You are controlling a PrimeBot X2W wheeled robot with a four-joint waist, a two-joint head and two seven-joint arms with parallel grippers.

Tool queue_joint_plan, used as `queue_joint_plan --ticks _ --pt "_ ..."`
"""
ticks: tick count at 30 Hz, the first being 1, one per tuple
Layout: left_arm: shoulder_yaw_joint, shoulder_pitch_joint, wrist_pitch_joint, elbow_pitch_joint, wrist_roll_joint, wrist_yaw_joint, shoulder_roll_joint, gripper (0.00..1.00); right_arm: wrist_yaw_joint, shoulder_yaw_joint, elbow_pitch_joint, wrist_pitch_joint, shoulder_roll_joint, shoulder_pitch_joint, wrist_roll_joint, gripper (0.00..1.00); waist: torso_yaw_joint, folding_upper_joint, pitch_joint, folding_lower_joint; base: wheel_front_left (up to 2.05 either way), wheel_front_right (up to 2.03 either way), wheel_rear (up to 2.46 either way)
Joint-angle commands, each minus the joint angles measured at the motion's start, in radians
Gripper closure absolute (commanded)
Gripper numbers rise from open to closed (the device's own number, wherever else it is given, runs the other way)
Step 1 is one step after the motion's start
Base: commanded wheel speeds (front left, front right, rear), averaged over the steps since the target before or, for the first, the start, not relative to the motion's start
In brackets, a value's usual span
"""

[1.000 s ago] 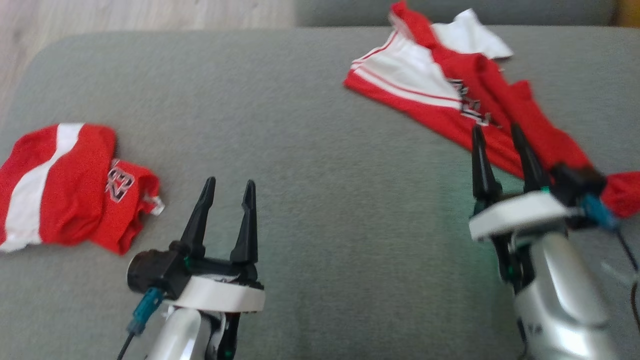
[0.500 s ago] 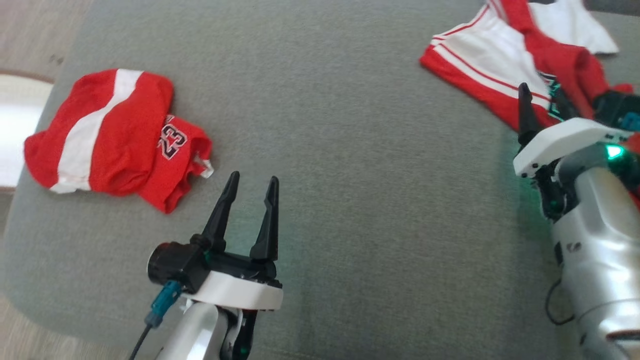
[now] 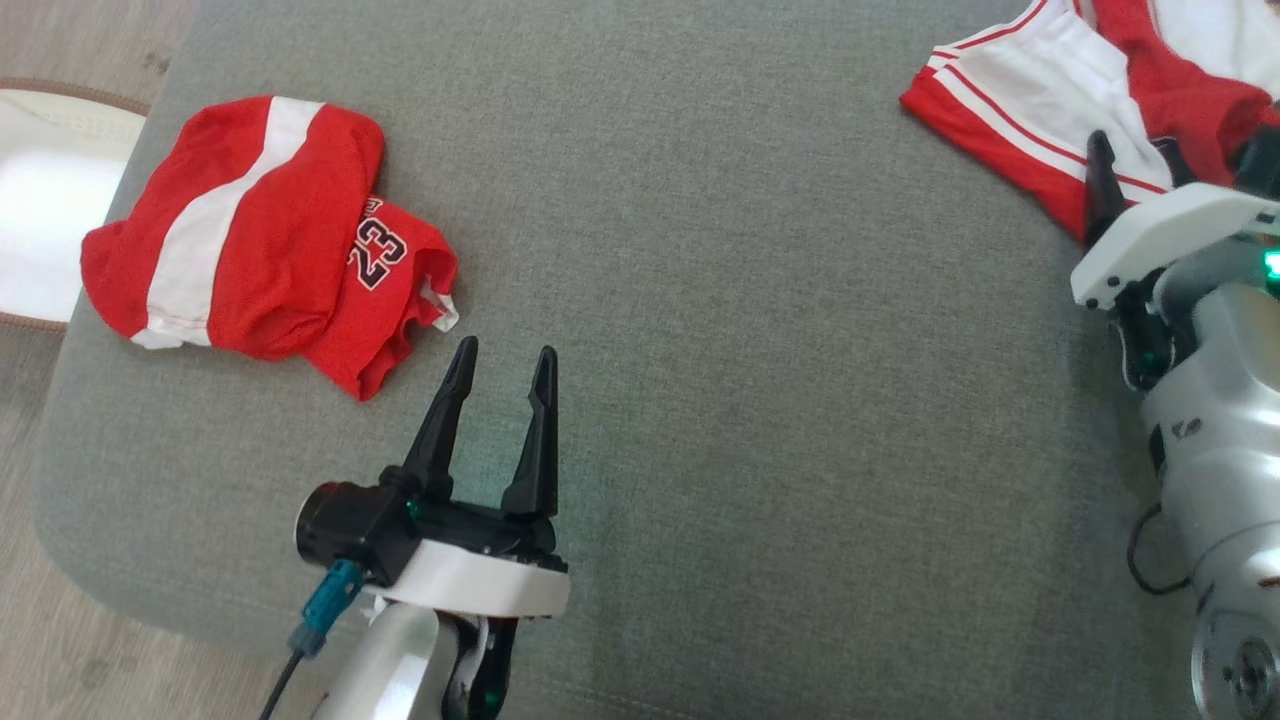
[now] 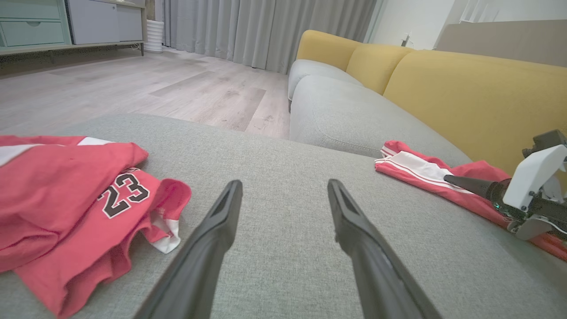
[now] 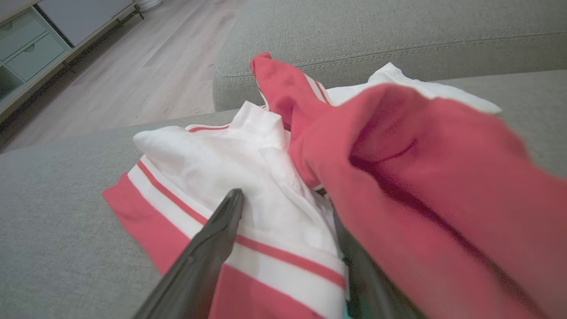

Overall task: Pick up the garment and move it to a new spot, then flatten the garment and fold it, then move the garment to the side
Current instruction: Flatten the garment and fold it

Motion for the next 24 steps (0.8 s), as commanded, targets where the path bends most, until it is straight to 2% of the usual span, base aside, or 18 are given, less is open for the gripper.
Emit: queue_joint_plan --ticks 1,2,3,9,15,24 --pt "0.021 -0.032 -0.008 -0.035 -0.003 0.005 0.002 0.00 0.007 0.017 -0.011 -0.021 0.011 -0.042 -0.007 0.00 0.003 0.0000 0.005 -0.0001 0.00 0.00 0.00" --pt "0.019 -0.033 -0.008 -0.035 -0.005 0.006 0.002 0.00 0.007 0.023 -0.005 -0.028 0.014 -0.051 -0.011 0.96 0.003 0.0000 0.007 -0.0001 0.00 0.00 0.00" --pt "0.017 -0.034 -0.008 -0.035 -0.006 0.007 0.002 0.00 0.007 0.031 -0.001 -0.037 0.019 -0.059 -0.013 1.00 0.003 0.0000 0.008 -0.0001 0.00 0.00 0.00" --pt "0.025 -0.031 -0.008 -0.025 -0.007 0.013 0.002 0.00 0.007 0.103 0.004 -0.099 0.067 -0.065 0.008 1.00 -0.023 0.0000 -0.011 -0.0001 0.00 0.00 0.00" --pt "0.041 -0.029 -0.008 -0.022 0.000 0.009 0.002 0.00 0.007 0.239 -0.041 -0.129 0.119 -0.021 0.087 1.00 -0.073 0.0000 -0.050 -0.0001 0.00 0.00 0.00" --pt "0.052 -0.017 -0.008 -0.016 0.009 0.006 0.002 0.00 0.007 0.326 -0.085 -0.161 0.107 0.028 0.131 1.00 -0.118 0.0000 -0.097 -0.0001 0.00 0.00 0.00"
